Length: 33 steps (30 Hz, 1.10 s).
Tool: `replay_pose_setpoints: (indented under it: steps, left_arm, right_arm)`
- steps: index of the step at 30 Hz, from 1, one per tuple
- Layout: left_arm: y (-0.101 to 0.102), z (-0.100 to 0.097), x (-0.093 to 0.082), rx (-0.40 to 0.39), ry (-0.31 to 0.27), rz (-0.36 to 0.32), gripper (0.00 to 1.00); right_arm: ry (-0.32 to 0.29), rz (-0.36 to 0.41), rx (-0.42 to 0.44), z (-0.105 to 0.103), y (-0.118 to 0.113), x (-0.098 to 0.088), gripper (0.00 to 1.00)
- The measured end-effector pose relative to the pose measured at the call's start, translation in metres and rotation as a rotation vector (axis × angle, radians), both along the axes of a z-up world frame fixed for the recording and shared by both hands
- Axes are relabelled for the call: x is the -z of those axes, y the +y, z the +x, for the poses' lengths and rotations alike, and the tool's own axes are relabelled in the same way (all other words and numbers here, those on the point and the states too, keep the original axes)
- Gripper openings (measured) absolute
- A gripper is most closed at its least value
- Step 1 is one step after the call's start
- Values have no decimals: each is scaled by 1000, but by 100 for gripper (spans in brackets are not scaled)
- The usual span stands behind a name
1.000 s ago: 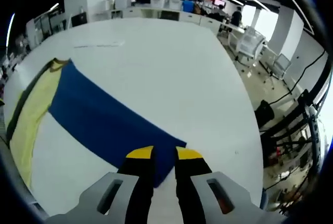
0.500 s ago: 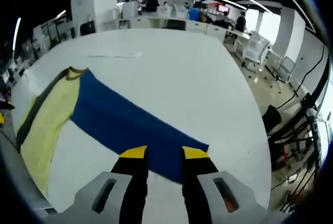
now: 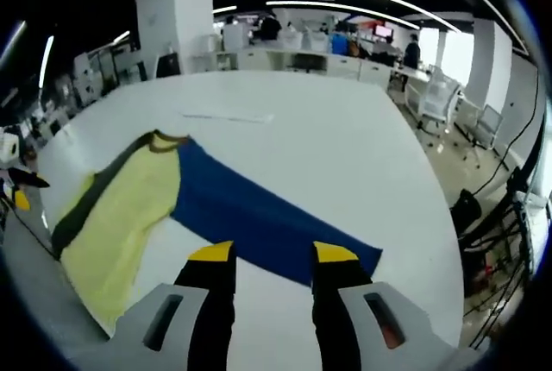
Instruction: Fold the garment on the visible template until the final outline fits inside the template.
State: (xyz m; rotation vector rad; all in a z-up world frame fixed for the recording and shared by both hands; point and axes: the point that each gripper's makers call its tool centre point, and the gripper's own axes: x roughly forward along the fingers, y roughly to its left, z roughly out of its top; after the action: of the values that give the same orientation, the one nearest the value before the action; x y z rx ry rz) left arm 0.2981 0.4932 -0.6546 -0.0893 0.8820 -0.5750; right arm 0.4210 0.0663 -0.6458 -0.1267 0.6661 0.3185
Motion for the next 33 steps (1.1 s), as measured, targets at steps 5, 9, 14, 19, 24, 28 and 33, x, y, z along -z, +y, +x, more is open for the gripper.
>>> replay_pose_setpoints:
  steps: [5,9,14,19,24,28,33]
  left_arm:
    - [5,-2,-2,-4,-7,-1,78]
    - [6,-5,-3,-2,-9,-2,77]
    - [8,-8,-6,3,-15,-4,77]
    - [12,-11,-9,5,-23,-4,77]
    - [16,-13,-13,5,-32,-7,77]
    - [21,-16,-13,1,-33,-5,77]
    - [25,-21,-14,2,-31,-6,77]
  right_arm:
    - [-19,29,-19,-9,17,-10,40]
    - [-31,56,-24,-16,29,-18,43]
    - [-50,80,-42,-26,44,-30,47]
    - [-58,101,-55,-35,58,-38,51]
    - [-61,109,-70,-44,68,-44,55]
    - [-68,126,-80,-52,77,-51,57]
    - [-69,126,-99,-62,87,-55,61]
